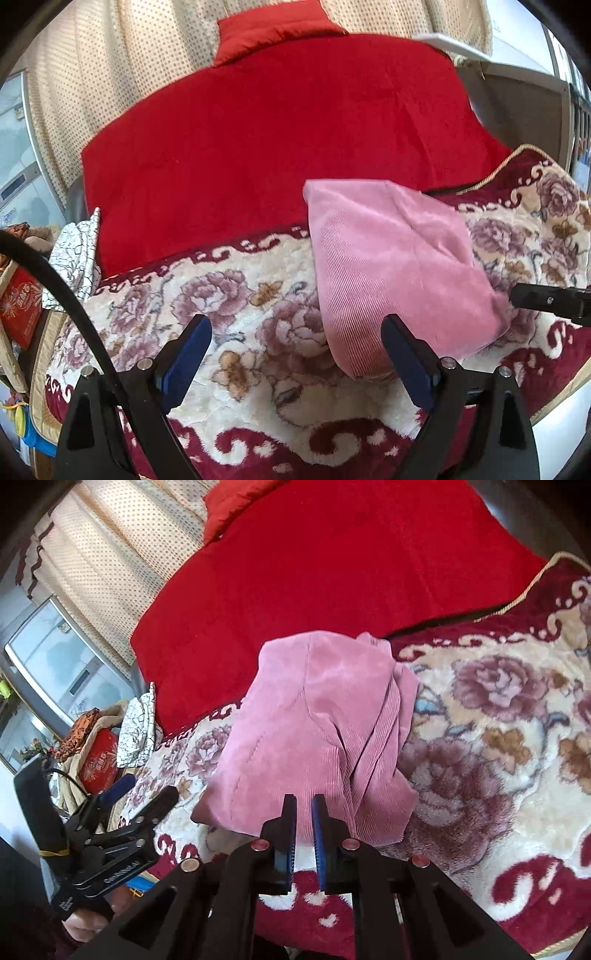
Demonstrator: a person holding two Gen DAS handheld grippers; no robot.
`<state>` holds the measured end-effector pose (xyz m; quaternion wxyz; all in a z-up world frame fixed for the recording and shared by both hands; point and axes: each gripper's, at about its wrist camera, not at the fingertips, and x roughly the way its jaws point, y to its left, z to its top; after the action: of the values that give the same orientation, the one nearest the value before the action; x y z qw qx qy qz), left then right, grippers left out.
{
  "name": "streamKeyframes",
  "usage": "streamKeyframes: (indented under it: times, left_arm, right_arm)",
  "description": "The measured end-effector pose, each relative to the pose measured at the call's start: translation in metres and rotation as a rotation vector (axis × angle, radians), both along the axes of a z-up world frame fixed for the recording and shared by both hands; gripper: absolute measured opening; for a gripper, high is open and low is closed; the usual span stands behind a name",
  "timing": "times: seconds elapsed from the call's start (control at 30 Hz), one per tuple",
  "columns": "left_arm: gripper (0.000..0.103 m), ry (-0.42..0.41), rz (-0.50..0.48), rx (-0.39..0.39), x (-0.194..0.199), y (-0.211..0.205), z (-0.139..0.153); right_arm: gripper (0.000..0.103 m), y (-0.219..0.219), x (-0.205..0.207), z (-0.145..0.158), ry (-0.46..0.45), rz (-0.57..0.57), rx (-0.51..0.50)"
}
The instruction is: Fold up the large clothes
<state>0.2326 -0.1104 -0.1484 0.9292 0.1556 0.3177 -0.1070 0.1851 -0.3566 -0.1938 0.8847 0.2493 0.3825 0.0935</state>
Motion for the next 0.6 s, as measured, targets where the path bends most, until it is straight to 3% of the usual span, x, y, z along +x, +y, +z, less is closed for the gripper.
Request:
streamKeyframes:
  times: [0.2, 0.43, 0.5, 0.53, 0.57, 0.6]
  left_arm:
    - [0.093, -0.040, 0.008, -0.010, -0.016, 0.007, 0.021]
    - [0.093, -0.072, -0.006, 0.007, -0.027, 0.006, 0.032]
    - [0.093, -0.074, -0.006, 0.012, -0.027, 0.005, 0.032]
    - [0.093, -0.072, -0.007, 0.013, -0.026, 0.005, 0.031]
    - [0.093, -0.068, -0.007, 0.014, -0.024, 0.004, 0.030]
    - [0.093, -0.065, -0.006, 0.015, -0.023, 0.004, 0.029]
  right_arm:
    - [0.012, -0.008, -0.009, 0.005, -0.001, -0.023, 0.036]
    - [0.014, -0.016, -0.021, 0.021, -0.077, -0.009, 0.078]
    - [0.035, -0.016, -0.023, 0.026, -0.100, -0.007, 0.074]
    - [0.068, -0.016, -0.024, 0.029, -0.113, -0.008, 0.075]
    - [0.086, -0.017, -0.025, 0.030, -0.125, -0.010, 0.079]
    - [0.086, -0.017, -0.027, 0.031, -0.160, -0.023, 0.085]
